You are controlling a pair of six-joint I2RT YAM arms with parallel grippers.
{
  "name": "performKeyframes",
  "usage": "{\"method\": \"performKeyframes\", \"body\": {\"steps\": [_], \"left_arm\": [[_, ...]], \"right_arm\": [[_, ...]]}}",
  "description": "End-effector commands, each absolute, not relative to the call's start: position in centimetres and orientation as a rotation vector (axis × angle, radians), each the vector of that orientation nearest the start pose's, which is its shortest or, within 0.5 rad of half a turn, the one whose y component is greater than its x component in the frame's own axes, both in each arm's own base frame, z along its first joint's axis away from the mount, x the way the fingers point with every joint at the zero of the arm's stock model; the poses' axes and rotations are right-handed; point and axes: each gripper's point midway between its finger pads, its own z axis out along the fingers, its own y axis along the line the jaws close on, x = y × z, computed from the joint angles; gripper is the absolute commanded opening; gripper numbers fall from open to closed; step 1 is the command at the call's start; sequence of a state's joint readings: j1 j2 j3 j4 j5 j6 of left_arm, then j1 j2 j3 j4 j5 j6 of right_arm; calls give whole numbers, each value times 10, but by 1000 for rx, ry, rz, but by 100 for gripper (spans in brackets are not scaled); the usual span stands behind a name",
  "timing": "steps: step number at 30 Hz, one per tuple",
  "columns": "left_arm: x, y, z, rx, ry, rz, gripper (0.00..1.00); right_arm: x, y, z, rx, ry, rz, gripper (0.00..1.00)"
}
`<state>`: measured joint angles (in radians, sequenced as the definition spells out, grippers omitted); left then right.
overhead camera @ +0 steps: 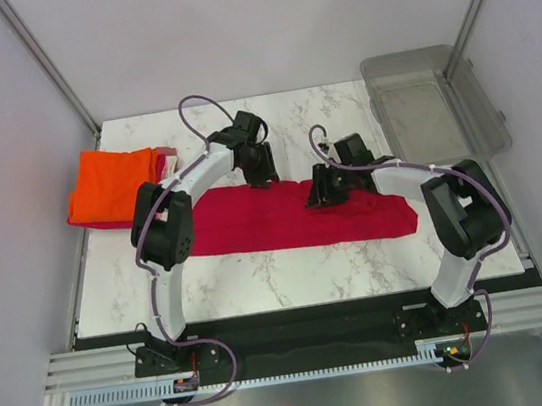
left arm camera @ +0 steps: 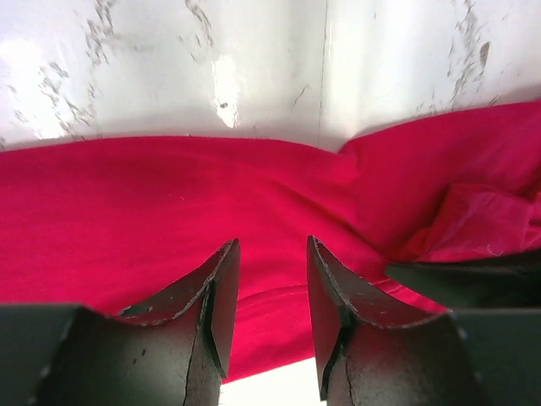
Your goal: Fold and stack the t-shirts
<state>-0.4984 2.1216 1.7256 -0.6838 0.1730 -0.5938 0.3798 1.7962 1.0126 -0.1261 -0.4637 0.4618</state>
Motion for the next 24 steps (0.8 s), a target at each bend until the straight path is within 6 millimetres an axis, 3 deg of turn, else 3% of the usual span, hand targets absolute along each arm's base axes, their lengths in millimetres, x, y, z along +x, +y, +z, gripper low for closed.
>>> {"method": "performKeyframes", "body": {"steps": [1, 2, 7, 9, 10, 12, 18, 24], "left_arm": [[393, -301, 93, 11, 2701, -561, 45], [390, -304, 94, 18, 2694, -551, 44], [374, -335, 97, 80, 2666, -567, 45], [379, -342, 94, 84, 2657, -570, 46], [380, -344, 80, 84, 2684, -555, 46], [386, -347, 73, 79, 2688, -548, 46], [392, -315, 26, -37, 2788, -459, 45], [396, -246, 13, -182, 2806, -364, 45]], "right_arm": [[356, 216, 85, -105, 2458, 791, 48], [358, 209, 95, -83, 2439, 764, 50], [383, 153, 108, 113, 2381, 604, 54], [389, 138, 100, 153, 2404, 519, 53], [397, 134, 103, 160, 2395, 489, 51], [402, 128, 85, 183, 2439, 424, 44], [423, 116, 52, 246, 2492, 292, 39], [429, 117, 41, 239, 2504, 200, 40]]}}
